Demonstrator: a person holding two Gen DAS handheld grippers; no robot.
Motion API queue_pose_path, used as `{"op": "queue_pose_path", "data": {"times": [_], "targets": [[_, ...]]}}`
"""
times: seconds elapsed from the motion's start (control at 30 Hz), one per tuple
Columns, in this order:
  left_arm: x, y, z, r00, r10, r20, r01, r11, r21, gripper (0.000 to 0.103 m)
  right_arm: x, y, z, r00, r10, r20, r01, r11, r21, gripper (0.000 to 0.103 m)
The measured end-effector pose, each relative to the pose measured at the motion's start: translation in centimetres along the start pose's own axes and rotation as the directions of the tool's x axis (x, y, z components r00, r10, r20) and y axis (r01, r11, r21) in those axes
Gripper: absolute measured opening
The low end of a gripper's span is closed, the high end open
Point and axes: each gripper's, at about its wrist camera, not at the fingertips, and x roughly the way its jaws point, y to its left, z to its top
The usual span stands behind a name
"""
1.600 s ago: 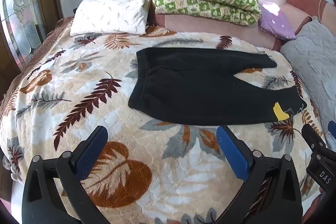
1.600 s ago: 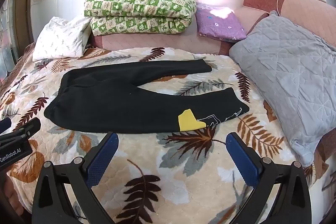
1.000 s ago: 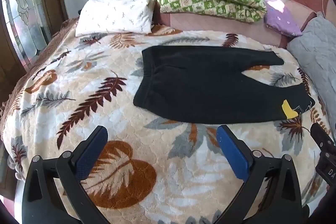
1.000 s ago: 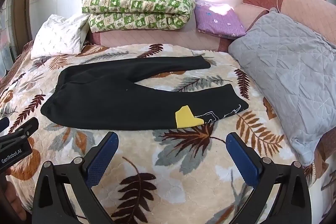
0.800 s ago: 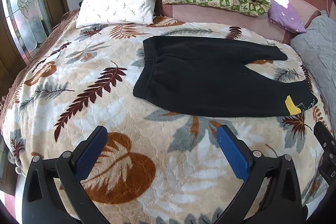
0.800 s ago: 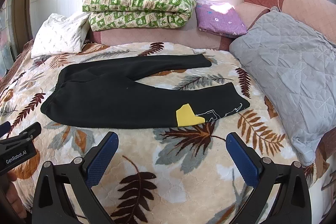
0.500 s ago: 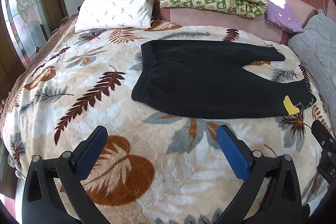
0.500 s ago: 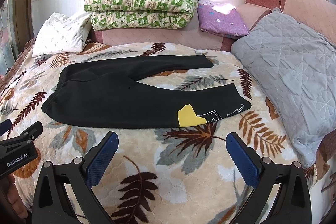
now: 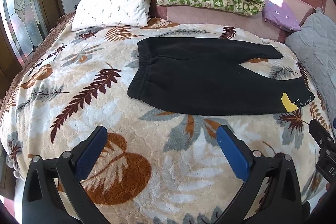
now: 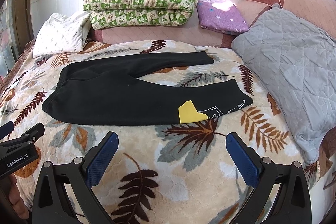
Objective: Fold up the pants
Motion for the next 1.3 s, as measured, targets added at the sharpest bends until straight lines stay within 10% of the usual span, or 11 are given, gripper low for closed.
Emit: {"op": "queue_pose_path", "data": {"times": [1.3], "targets": [[0.5, -0.8, -0.2, 0.999, -0.025, -0.033, 0.026, 1.0, 0.015, 0.103, 1.0, -0.4, -0.3, 1.0, 0.013, -0.022, -0.013, 1.0, 0.007, 0.103]]}}
